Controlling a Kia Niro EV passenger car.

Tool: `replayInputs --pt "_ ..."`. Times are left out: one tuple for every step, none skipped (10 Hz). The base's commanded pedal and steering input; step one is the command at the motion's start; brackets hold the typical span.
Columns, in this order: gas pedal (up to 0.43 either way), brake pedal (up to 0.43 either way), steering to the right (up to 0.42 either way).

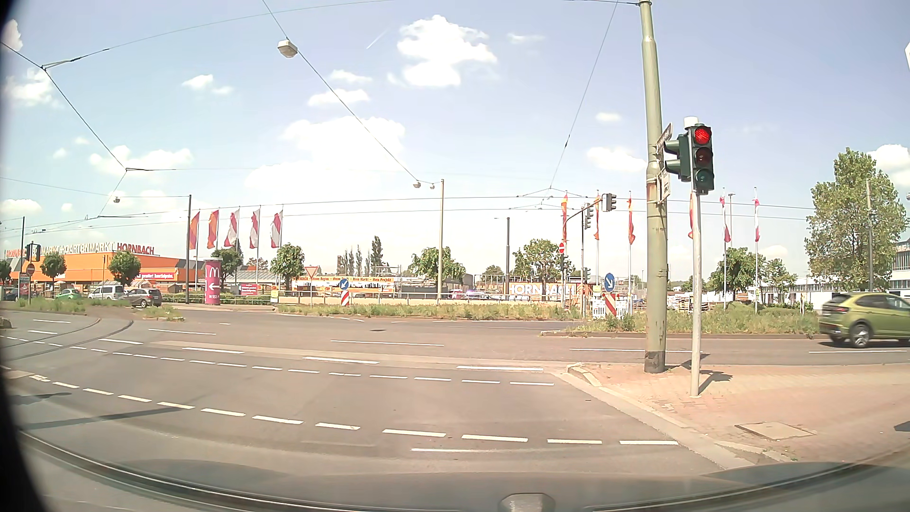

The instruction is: Follow the waypoints while adhering to traffic rules and regulations

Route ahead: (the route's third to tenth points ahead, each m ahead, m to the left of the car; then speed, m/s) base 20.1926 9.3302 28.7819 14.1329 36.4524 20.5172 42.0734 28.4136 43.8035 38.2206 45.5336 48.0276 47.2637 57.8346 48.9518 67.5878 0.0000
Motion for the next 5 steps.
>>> replayInputs --pt "0.0 0.348 -0.048" --pt "0.0 0.348 -0.048" --pt "0.0 0.348 -0.048" --pt "0.0 0.348 -0.048" --pt "0.0 0.348 -0.048"
